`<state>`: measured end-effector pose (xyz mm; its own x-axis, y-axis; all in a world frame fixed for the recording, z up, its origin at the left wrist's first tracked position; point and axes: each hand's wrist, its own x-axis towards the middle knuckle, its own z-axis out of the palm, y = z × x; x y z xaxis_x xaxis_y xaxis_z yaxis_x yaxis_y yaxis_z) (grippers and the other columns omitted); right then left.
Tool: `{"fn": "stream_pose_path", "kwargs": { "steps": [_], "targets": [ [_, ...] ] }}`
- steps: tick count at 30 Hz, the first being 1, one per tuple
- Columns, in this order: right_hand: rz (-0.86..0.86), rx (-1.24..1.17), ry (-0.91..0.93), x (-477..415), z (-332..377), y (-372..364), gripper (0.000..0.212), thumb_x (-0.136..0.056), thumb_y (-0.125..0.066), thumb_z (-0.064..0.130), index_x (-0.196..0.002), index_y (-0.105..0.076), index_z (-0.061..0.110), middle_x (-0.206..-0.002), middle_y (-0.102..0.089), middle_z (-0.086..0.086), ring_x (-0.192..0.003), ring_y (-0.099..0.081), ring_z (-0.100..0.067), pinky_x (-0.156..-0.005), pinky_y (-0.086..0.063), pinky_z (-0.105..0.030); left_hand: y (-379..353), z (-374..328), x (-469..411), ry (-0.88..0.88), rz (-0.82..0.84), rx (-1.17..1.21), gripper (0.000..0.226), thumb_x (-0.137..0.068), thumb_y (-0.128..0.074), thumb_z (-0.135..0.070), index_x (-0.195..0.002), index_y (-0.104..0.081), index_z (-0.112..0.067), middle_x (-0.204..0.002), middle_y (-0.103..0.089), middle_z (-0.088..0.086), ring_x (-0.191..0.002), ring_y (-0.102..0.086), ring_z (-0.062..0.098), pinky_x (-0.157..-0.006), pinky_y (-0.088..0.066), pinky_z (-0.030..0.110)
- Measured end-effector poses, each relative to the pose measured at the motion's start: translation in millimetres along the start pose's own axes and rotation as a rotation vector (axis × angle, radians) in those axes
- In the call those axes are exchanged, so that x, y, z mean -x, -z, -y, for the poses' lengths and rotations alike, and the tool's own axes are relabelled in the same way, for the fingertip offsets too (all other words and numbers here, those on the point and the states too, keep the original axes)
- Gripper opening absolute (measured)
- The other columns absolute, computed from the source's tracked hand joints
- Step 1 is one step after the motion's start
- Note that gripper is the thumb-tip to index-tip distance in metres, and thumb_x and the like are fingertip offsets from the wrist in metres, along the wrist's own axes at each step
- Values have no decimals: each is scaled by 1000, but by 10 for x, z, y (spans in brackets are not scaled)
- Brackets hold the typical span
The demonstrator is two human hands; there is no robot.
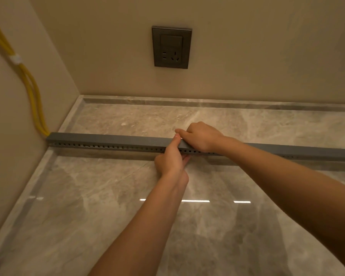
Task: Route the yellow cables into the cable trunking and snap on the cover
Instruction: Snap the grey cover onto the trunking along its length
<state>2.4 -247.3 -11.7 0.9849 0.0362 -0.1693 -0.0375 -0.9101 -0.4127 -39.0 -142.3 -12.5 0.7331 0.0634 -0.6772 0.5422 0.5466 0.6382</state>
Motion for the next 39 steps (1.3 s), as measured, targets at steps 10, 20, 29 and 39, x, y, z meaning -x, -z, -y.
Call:
{"fn": "stream_pose_path", "kwargs": {
  "steps": [10, 20, 29, 39],
  "targets": [
    [-296, 149, 400, 496, -281, 200, 32, -83, -59, 43, -104, -60, 18, -94, -62, 2, -83, -55, -14, -66, -47, -32, -96, -99, -63, -34, -64, -41, 21, -73, -74, -21, -77, -54, -14, -82, -66, 6, -71, -65, 18, -56, -52, 25],
    [-609, 644, 460, 620, -499, 44, 24, -74, -67, 7, -97, -63, 11, -85, -64, -7, -70, -56, -23, -56, -44, -32, -147, -215, -172, 21, 1, -120, 38, -75, -73, -20, -107, -56, -7, -97, -63, 11, -80, -63, 21, -66, -53, 30],
    [-631, 731, 301, 566, -263, 52, 20, -56, -67, 4, -72, -58, 13, -61, -55, -1, -54, -49, -19, -49, -38, -29, -133, -220, -174, 21, 28, -129, 46, -75, -72, -21, -115, -55, -8, -106, -63, 12, -80, -63, 21, -60, -52, 28],
    [-603, 467, 246, 550, -323, 98, 13, -66, -66, 0, -76, -64, 8, -65, -61, -6, -61, -55, -25, -45, -29, -26, -14, -146, -165, -33, 155, -118, 39, -82, -66, -39, -111, -55, -14, -96, -66, 10, -83, -66, 21, -62, -54, 29]
  ]
}}
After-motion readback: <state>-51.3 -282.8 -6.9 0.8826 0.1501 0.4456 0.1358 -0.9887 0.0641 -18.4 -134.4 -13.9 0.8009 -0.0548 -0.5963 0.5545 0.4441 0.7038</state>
